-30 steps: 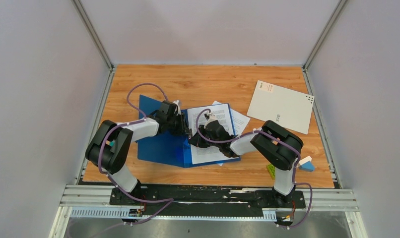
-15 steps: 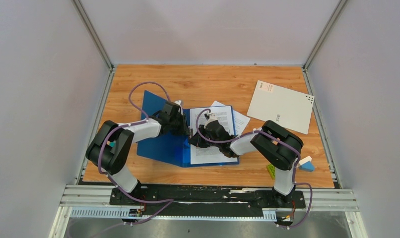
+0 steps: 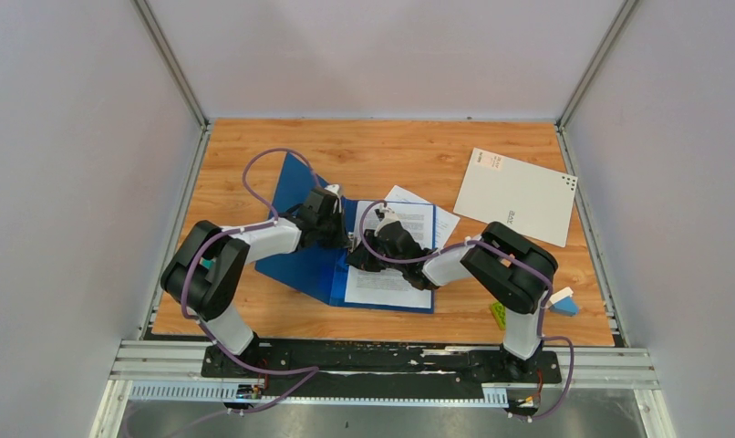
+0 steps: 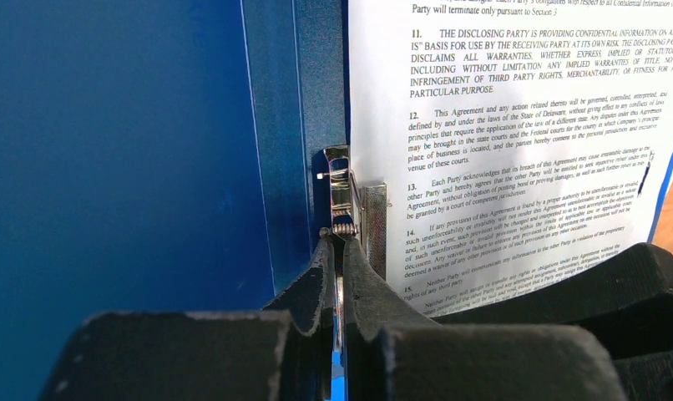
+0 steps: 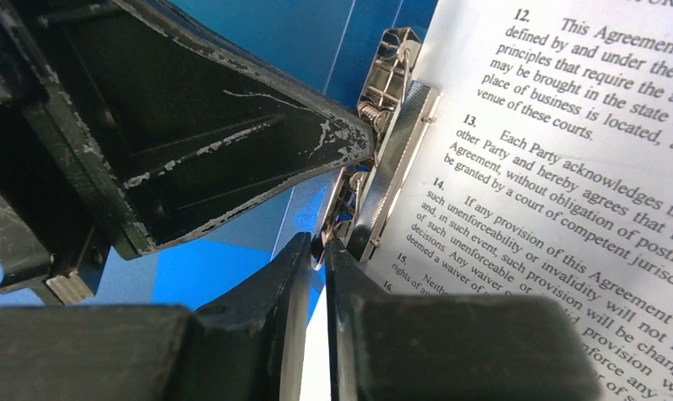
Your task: Put the files into the folder
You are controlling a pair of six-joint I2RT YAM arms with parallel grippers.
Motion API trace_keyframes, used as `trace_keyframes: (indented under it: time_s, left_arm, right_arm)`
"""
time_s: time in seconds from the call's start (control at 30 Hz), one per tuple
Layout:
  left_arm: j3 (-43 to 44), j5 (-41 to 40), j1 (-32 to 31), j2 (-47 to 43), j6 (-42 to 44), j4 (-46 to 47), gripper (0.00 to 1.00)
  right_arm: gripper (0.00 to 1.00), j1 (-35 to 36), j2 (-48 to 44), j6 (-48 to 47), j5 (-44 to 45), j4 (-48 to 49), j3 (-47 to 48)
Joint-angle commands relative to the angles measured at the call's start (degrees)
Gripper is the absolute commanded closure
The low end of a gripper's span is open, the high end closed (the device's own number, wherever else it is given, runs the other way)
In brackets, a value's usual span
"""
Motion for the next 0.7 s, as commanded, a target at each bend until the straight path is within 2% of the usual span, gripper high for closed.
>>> trace_keyframes:
  time_s: [0.0, 0.17, 0.4, 0.67]
  left_arm:
    - [-1.98, -6.1, -0.37, 4.68, 3.77, -7.57, 1.0]
    - [-1.89, -8.26, -0.37, 4.32, 3.92, -7.95, 1.0]
    - [-0.98, -7.78, -0.37, 4.13, 3.67, -8.02, 1.0]
    - [1.73, -5.14, -0.46, 2.55, 2.94, -8.62, 1.0]
  right_arm:
    - [0.84, 0.14, 0.07, -4.15, 2.45, -11.72, -1.82]
    - [0.76, -0.03, -3.31, -5.73, 2.82, -13.62, -1.84]
    - [0.67, -0.82, -9.56, -8.46, -1.08, -14.53, -2.09]
    - [0.63, -2.06, -18.14, -10.55, -0.77, -19.28, -3.35]
